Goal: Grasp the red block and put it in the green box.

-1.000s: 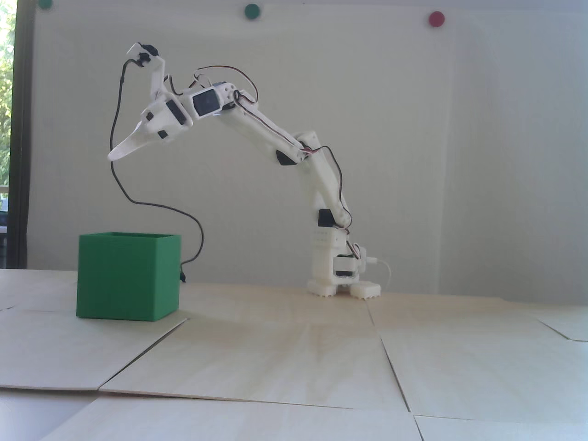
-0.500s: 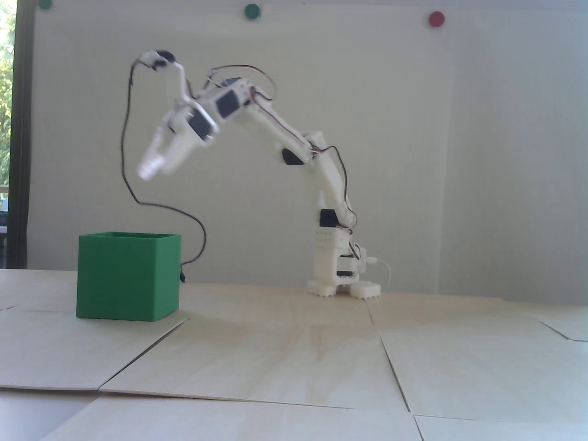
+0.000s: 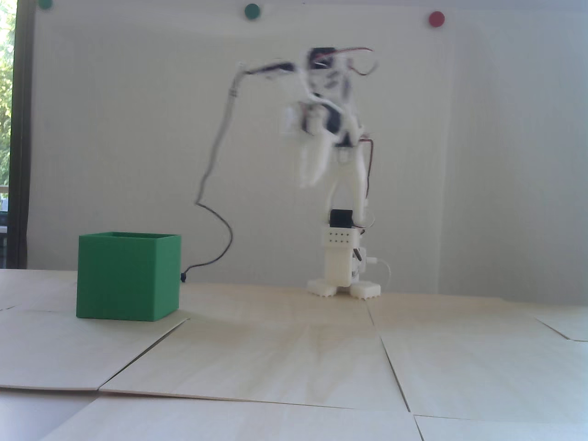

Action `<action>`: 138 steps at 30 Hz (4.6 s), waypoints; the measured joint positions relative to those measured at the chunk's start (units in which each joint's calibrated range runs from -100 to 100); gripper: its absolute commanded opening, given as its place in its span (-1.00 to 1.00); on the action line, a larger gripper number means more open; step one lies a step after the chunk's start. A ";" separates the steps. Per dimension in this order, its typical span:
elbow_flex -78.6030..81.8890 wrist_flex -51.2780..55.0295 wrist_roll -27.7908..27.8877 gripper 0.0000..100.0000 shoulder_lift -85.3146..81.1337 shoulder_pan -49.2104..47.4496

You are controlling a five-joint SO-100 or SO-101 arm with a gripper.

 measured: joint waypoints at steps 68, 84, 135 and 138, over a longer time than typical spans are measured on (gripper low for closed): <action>123.01 -22.63 5.09 -0.95 -96.22 -7.57; 123.01 -22.63 5.09 -0.95 -96.31 -7.57; 123.01 -22.63 5.09 -0.95 -96.31 -7.57; 123.01 -22.63 5.09 -0.95 -96.31 -7.57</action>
